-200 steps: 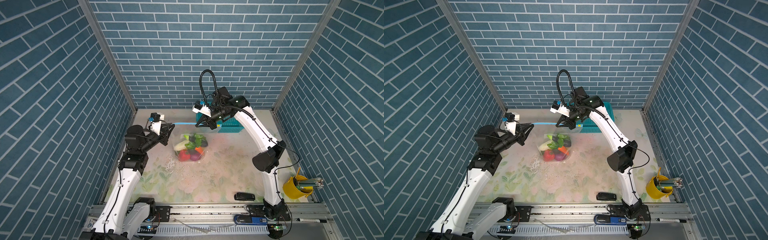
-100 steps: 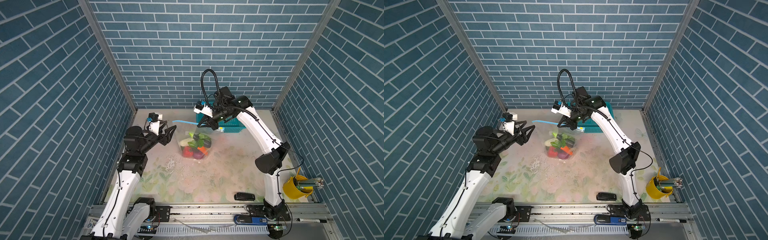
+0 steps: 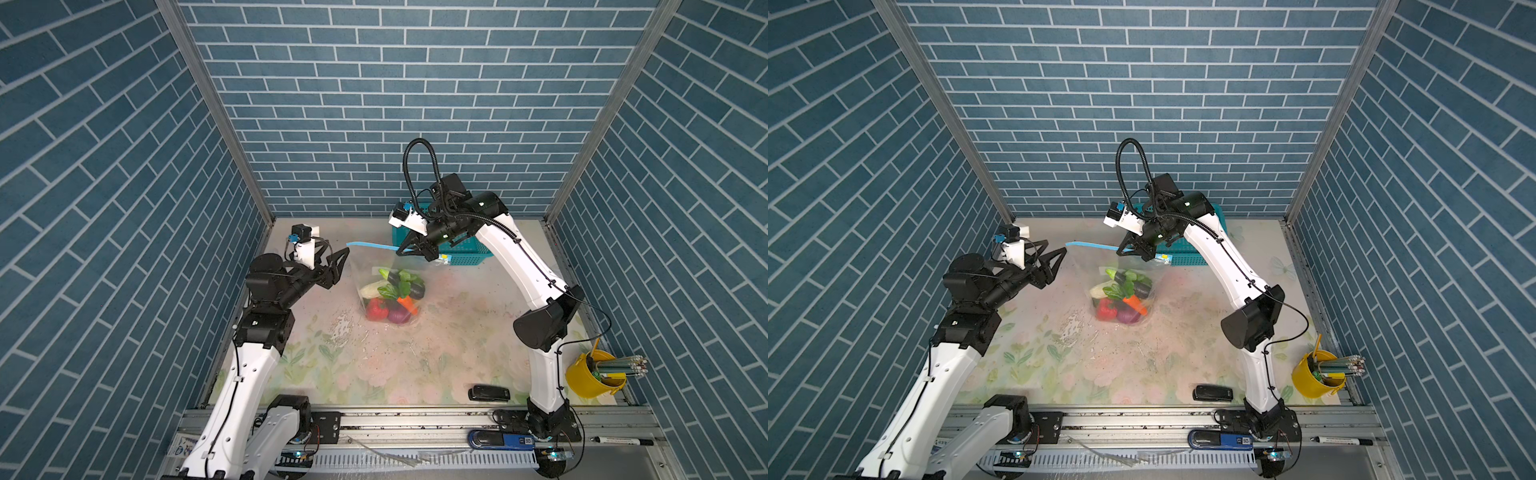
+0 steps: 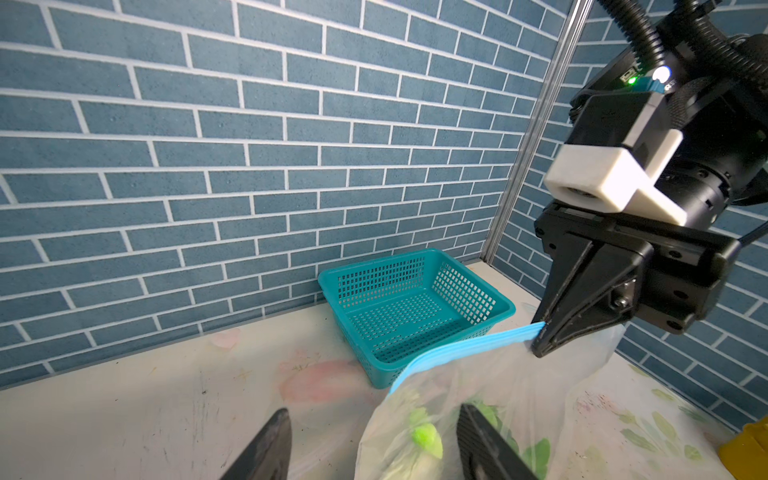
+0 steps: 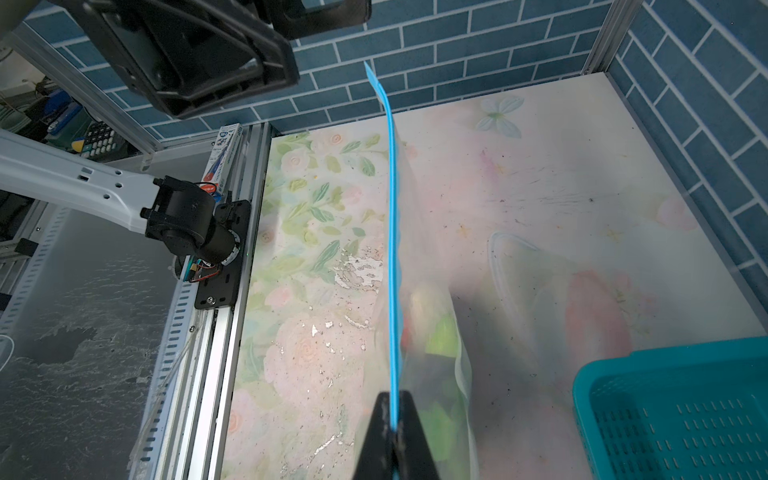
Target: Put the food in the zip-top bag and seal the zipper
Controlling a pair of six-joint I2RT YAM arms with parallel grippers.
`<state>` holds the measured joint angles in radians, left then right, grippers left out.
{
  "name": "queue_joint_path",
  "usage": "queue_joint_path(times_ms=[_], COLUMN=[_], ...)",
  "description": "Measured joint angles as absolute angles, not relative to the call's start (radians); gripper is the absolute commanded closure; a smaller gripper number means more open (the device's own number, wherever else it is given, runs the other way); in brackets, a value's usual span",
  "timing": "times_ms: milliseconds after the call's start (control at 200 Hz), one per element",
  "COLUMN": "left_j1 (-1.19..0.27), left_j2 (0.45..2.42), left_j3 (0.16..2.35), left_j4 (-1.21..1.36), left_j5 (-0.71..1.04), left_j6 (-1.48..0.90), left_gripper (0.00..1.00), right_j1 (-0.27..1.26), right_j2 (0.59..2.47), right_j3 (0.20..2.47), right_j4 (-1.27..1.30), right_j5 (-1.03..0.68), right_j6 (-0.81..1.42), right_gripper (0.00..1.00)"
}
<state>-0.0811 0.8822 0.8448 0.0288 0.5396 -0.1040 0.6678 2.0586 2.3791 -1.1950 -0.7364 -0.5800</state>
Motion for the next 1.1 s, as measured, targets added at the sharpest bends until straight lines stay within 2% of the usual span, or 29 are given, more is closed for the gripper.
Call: queue_joint_path(times_ms=[625, 1100], left_j1=[-0.081, -0.081], left_j2=[0.884, 0.892], left_j3=[0.824, 0.824], left_j4=[0.043, 0.043], left_j5=[0.516, 0.517], left_j6=[-0.125, -0.145], left_gripper=[0.37, 0.31], right_j1=[0.669, 0.670], right_j2=[1.991, 1.963], right_j3=[2.271, 2.225], right_j4=[-1.145, -1.101], right_j5=[-0.736, -0.730], right_j6=[-0.571, -0.526], right_gripper=[1.00, 1.00])
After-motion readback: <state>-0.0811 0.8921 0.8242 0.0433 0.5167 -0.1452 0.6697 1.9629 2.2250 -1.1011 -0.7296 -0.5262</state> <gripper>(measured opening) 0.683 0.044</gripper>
